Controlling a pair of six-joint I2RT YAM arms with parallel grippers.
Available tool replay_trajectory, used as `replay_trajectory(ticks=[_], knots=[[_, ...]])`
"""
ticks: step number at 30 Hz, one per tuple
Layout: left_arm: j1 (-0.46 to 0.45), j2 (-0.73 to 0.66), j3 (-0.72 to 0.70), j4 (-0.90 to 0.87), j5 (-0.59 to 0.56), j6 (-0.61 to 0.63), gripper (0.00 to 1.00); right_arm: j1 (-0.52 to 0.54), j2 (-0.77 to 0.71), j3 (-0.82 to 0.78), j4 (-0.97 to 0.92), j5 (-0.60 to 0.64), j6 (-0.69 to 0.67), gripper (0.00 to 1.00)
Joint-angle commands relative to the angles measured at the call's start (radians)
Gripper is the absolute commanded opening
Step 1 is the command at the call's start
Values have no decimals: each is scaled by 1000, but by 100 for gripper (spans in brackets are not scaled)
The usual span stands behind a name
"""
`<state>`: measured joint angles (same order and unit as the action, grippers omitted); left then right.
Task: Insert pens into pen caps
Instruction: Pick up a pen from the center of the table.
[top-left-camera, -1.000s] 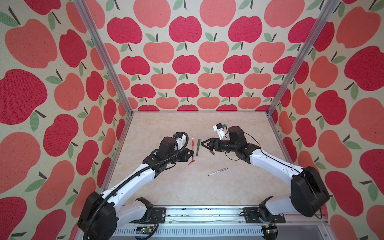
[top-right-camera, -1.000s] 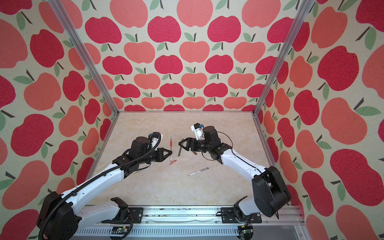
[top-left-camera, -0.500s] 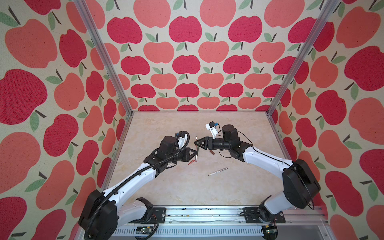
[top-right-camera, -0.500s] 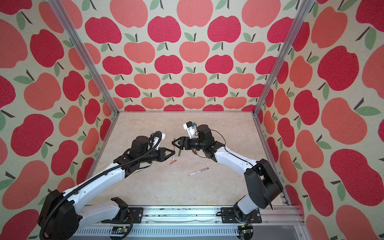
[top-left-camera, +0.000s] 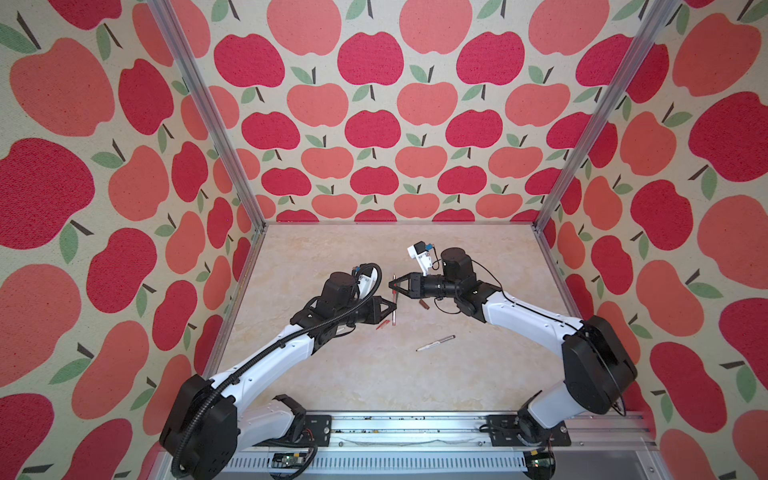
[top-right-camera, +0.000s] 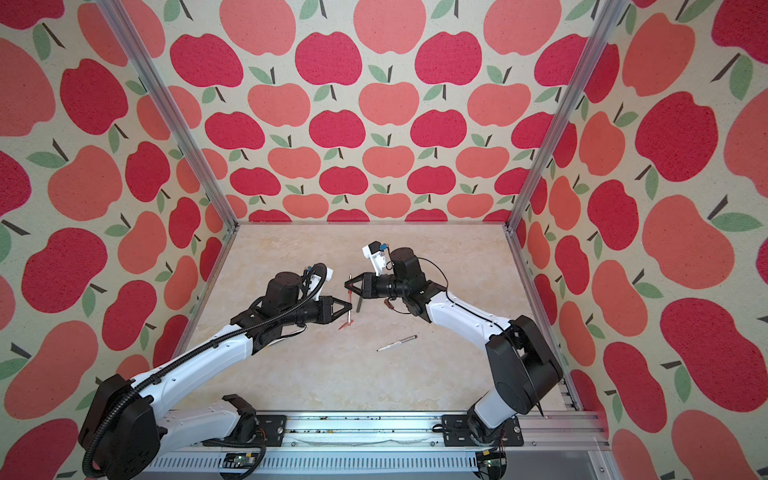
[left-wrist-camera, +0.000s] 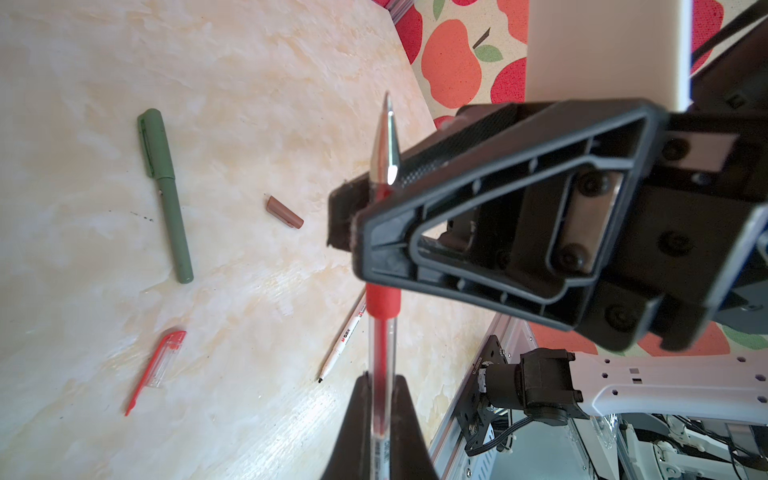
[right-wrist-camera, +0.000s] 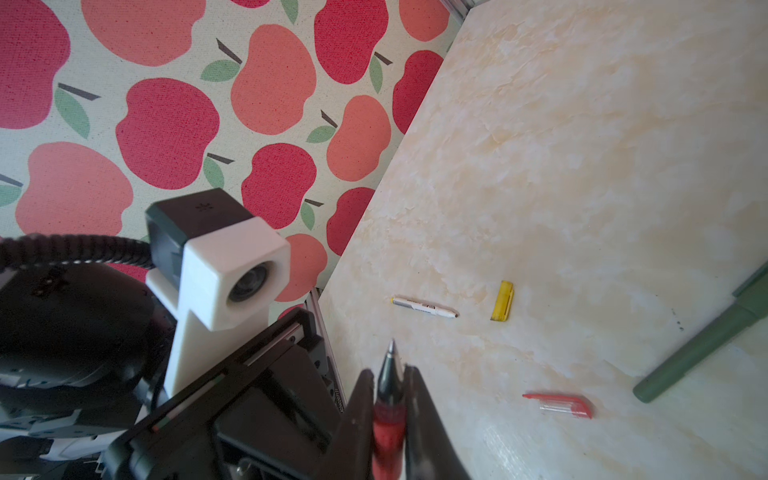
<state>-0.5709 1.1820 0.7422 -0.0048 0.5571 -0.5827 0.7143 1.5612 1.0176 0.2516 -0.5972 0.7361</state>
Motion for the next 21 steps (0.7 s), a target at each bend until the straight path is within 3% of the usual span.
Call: replay_trajectory(ticks=[1,6,8,11,21], knots=[[-4,13,19,12,-7,1,0,7,9,16,13,-9,-3,11],[-2,-2,17,11,-54,4,2,7,-2,12,11,6,13,3],[-1,-15,14,14,-78,7,20,7,-9,10,14,15,24,3],[-1,-36,0,32,-103,18,34,7,-21,9,19,33,39,2],[-1,-58,-46,124,-74,9,34,7,-34,-26,129,50,108,2]])
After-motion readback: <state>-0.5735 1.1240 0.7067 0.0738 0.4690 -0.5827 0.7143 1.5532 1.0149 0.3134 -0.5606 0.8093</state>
